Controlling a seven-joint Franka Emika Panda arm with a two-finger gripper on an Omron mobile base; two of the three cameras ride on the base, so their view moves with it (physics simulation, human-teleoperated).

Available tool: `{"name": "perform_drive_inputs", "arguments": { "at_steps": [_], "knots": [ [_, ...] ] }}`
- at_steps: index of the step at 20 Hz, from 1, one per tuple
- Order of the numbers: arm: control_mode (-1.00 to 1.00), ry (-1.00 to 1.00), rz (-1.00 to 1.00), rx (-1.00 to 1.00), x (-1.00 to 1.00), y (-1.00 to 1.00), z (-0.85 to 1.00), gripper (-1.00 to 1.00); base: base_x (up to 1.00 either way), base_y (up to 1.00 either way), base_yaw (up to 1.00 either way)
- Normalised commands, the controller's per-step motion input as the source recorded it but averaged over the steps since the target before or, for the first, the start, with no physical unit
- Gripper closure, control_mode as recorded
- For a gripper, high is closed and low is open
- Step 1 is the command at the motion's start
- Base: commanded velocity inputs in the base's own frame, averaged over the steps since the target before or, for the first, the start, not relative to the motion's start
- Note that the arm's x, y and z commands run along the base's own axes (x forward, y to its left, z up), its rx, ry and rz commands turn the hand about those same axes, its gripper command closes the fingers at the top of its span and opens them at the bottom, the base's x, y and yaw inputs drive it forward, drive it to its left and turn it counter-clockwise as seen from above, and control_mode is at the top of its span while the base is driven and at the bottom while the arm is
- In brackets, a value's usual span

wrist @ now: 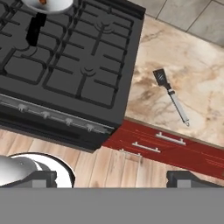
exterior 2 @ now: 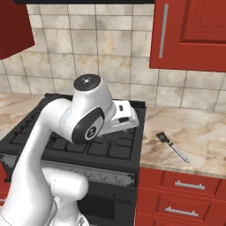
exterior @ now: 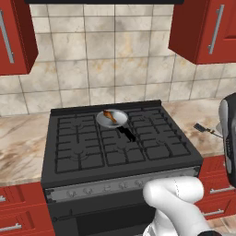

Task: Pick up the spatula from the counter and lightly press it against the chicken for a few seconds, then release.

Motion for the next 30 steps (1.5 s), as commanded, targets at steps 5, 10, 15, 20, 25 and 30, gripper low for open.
{"name": "perform_drive_inputs", "arguments": {
  "at_steps": [5, 10, 15, 20, 25, 30],
  "knots": [
    [-1.0, 0.0, 0.01, 0.0, 0.04, -0.43, -0.09, -1.0, 0.0, 0.0, 0.0],
    [-1.0, -0.04, 0.0, 0.02, 0.21, -0.38, -0.02, -1.0, 0.0, 0.0, 0.0],
    [-1.0, -0.07, 0.0, 0.1, 0.31, -0.31, 0.0, -1.0, 0.0, 0.0, 0.0],
    [-1.0, 0.0, 0.01, 0.09, 0.3, -0.25, -0.08, -1.0, 0.0, 0.0, 0.0],
    [-1.0, 0.03, 0.0, 0.01, 0.33, -0.23, -0.18, -1.0, 0.0, 0.0, 0.0],
    [-1.0, 0.01, 0.0, 0.0, 0.29, -0.21, -0.3, -1.0, 0.0, 0.0, 0.0]
  ]
}}
